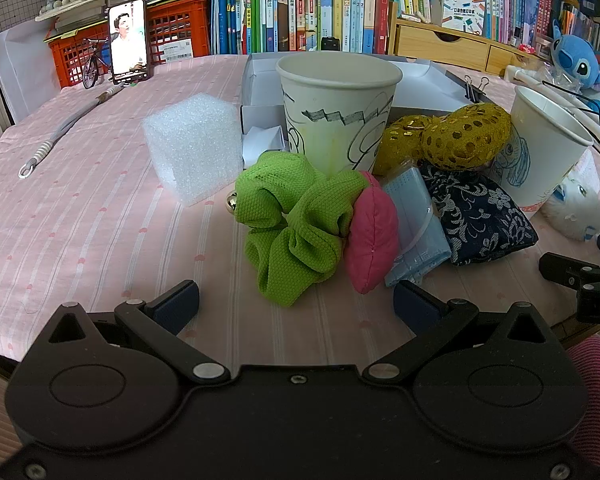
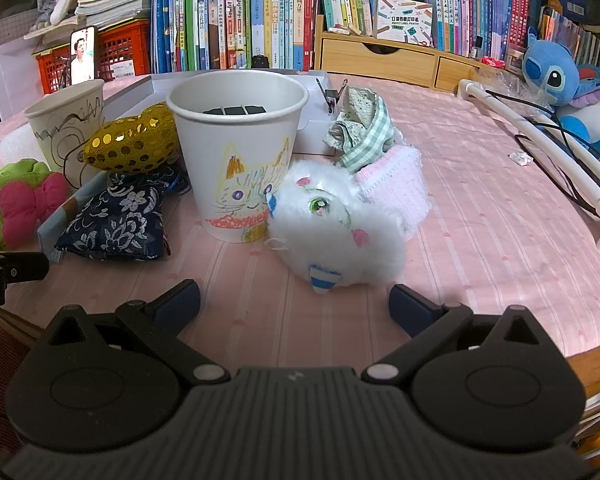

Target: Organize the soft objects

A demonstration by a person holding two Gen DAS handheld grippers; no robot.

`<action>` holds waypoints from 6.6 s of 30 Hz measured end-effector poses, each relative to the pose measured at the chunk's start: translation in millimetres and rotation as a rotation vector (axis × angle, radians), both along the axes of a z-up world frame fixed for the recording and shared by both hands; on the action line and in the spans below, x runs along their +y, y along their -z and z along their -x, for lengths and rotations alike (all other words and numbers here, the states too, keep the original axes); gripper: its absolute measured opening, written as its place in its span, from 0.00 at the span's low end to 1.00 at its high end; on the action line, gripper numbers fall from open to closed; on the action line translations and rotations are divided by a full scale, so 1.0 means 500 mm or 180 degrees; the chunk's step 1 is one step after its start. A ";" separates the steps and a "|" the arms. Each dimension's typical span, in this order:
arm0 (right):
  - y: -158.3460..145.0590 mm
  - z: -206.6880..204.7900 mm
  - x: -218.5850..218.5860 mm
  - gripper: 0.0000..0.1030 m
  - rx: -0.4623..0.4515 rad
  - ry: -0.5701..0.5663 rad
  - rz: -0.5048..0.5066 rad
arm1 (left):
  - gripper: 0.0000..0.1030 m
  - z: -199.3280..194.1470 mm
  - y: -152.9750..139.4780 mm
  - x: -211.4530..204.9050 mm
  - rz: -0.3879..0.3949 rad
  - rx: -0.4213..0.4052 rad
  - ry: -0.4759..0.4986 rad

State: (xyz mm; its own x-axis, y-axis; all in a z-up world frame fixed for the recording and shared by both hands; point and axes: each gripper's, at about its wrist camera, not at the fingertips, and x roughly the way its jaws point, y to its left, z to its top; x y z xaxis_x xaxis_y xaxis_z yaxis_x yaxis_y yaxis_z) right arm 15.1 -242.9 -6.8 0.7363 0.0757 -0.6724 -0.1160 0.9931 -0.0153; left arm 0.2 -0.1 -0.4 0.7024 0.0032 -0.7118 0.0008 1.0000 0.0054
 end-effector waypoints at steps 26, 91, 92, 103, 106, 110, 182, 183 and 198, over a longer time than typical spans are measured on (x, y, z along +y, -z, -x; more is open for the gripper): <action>0.000 0.001 0.000 1.00 0.0004 -0.0001 0.0001 | 1.00 0.000 0.000 0.000 -0.0002 0.0000 -0.0001; -0.010 -0.005 -0.020 0.64 -0.0595 -0.0060 0.0087 | 0.43 -0.005 -0.033 0.033 0.0679 -0.0468 0.0146; -0.015 0.000 -0.020 0.64 -0.0604 -0.0070 0.0086 | 0.43 0.000 -0.038 0.036 0.0686 -0.0472 0.0151; -0.086 0.041 -0.048 0.64 -0.0832 -0.0135 -0.0014 | 0.43 0.039 -0.101 0.061 0.0748 -0.0622 0.0209; -0.103 0.039 -0.052 0.64 -0.0878 -0.0111 -0.0008 | 0.43 0.046 -0.119 0.067 0.0760 -0.0644 0.0238; -0.120 0.034 -0.065 0.64 -0.0928 -0.0054 -0.0039 | 0.43 0.060 -0.147 0.078 0.0742 -0.0686 0.0285; -0.096 -0.545 0.138 0.64 0.1186 -0.0603 0.0018 | 0.43 -0.676 -0.094 0.017 0.0626 0.1110 0.0201; -0.092 -0.546 0.140 0.64 0.1216 -0.0610 0.0023 | 0.43 -0.676 -0.093 0.017 0.0631 0.1116 0.0203; -0.124 -0.530 0.137 0.83 0.1033 -0.0655 0.0009 | 0.60 -0.650 -0.145 0.025 0.0694 0.0922 0.0262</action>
